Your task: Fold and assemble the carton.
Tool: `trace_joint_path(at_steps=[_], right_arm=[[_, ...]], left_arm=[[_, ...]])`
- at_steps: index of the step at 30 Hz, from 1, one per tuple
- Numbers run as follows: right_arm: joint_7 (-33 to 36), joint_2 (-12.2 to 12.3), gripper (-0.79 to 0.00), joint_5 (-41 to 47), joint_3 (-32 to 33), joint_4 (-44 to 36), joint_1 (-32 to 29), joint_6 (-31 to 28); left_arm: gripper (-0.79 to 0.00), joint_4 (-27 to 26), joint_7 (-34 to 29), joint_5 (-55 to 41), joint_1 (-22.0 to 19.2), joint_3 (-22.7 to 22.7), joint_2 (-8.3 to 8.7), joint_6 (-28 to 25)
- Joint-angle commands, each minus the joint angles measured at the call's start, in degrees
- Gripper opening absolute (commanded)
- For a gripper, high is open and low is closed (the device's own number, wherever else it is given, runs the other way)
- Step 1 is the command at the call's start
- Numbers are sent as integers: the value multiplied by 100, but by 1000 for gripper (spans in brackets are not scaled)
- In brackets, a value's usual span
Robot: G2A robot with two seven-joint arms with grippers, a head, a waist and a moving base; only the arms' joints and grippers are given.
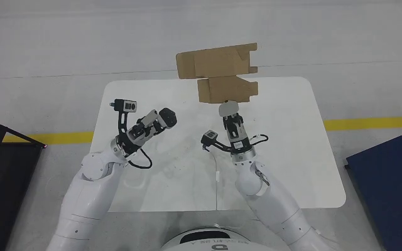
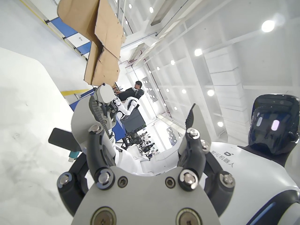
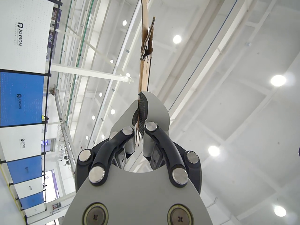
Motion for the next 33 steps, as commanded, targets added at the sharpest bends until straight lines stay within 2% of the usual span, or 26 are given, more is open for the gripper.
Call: trace_joint_path(at_steps=[1, 3, 7, 11, 13, 15, 18, 19, 23, 26, 27, 28, 30, 33], right_arm=[[-91, -19, -785, -1, -54, -14, -16, 44], [-193, -38, -785, -12, -106, -47, -41, 75], [-358, -64, -785, -5, -154, -146, -120, 144], [-500, -81, -785, 68, -150, -236, -212, 232], [-570, -88, -785, 116, -139, -262, -250, 264], [-630, -96, -785, 174, -126, -281, -283, 297], [-714, -109, -785, 271, -104, -298, -319, 353], [-742, -112, -785, 294, -94, -302, -328, 367], [-734, -121, -785, 301, 6, -402, -368, 402], [-700, -123, -785, 263, 110, -483, -412, 379], [-693, -124, -785, 258, 144, -508, -427, 368], [-694, -124, -785, 248, 173, -535, -441, 362], [-720, -129, -785, 265, 205, -603, -471, 379], [-872, -138, -785, 282, 181, -666, -502, 413]], left_arm=[[-65, 108, 92, 141, -171, 162, -31, 3], [-83, 190, 197, 349, -337, 301, -61, -27], [-179, 315, 746, 1012, -574, 478, -120, -147], [-194, 355, 1248, 1509, -689, 639, -178, -271], [-262, 361, 1392, 1578, -713, 708, -202, -318], [-388, 373, 1469, 1596, -730, 747, -217, -348], [-483, 392, 1510, 1618, -740, 789, -232, -370], [-493, 407, 1518, 1636, -739, 800, -235, -372], [-465, 482, 1557, 1585, -722, 798, -244, -344], [-409, 522, 1481, 1519, -682, 744, -235, -383], [-369, 536, 1449, 1507, -661, 724, -230, -396], [-271, 549, 1421, 1515, -645, 700, -225, -410], [-172, 580, 1389, 1539, -617, 660, -216, -424], [-182, 605, 1376, 1542, -607, 638, -214, -417]])
